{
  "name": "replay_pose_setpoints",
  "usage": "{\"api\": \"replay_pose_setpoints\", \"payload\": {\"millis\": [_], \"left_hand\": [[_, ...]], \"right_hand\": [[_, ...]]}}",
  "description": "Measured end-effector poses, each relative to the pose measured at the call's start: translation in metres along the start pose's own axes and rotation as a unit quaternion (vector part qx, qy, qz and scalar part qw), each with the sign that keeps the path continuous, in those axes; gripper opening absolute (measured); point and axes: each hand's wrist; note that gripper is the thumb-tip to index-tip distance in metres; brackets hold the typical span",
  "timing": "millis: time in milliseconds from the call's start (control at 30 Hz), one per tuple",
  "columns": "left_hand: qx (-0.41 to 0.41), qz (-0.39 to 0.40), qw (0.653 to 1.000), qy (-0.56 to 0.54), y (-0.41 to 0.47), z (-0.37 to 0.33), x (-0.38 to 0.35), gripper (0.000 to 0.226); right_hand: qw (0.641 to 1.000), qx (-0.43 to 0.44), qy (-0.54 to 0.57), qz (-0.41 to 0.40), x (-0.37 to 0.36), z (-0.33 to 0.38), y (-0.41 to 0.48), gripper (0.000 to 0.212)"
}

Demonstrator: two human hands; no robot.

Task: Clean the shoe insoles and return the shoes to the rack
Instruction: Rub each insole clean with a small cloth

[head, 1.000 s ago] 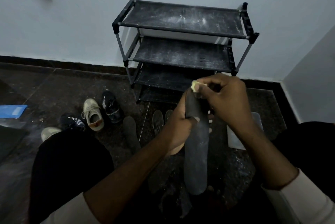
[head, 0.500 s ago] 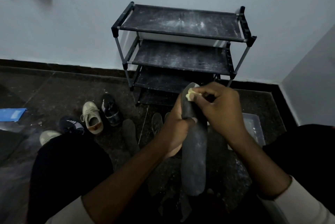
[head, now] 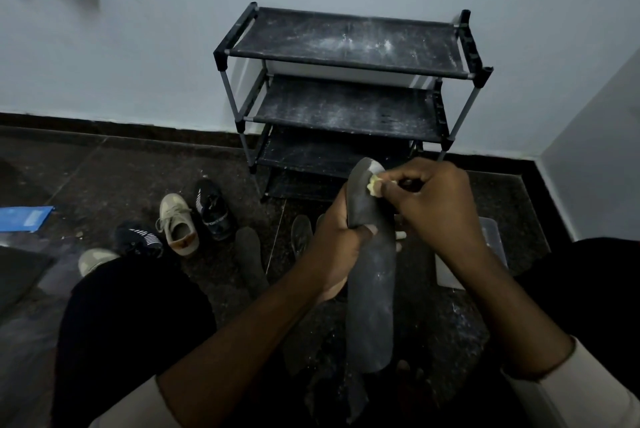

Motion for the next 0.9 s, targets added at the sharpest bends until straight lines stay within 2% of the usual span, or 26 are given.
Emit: {"api": "replay_pose_setpoints", "payload": {"millis": [200, 367, 533, 733, 900], "left_hand": [[-0.007, -0.037, 0.999, 0.005, 0.004, 0.001, 0.005, 0.074], [0.002, -0.033, 0.999, -0.033, 0.002, -0.002, -0.002, 0.067], [-0.015, -0.056, 0.998, 0.019, 0.005, 0.0, 0.003, 0.074], [-0.011, -0.045, 0.999, 0.004, 0.004, 0.004, 0.0, 0.073], [-0.018, -0.074, 0.997, 0.009, 0.007, 0.007, 0.006, 0.071]], "right_hand": [[0.999, 0.007, -0.02, 0.043, -0.006, 0.002, -0.006, 0.011], [0.999, -0.032, 0.014, -0.041, 0.002, -0.002, 0.005, 0.005], [1.0, -0.026, 0.012, -0.012, -0.012, 0.001, -0.006, 0.006], [0.996, -0.045, 0.033, -0.068, -0.006, 0.001, 0.009, 0.006], [0.997, -0.048, 0.042, -0.035, -0.013, 0.002, -0.002, 0.006]]}}
Point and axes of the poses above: each hand's wrist, its own y-axis towards the middle knuckle, its own x-axis out of the back of the hand, z = x × y, and after that the axes turned 12 degrees about z, right-handed
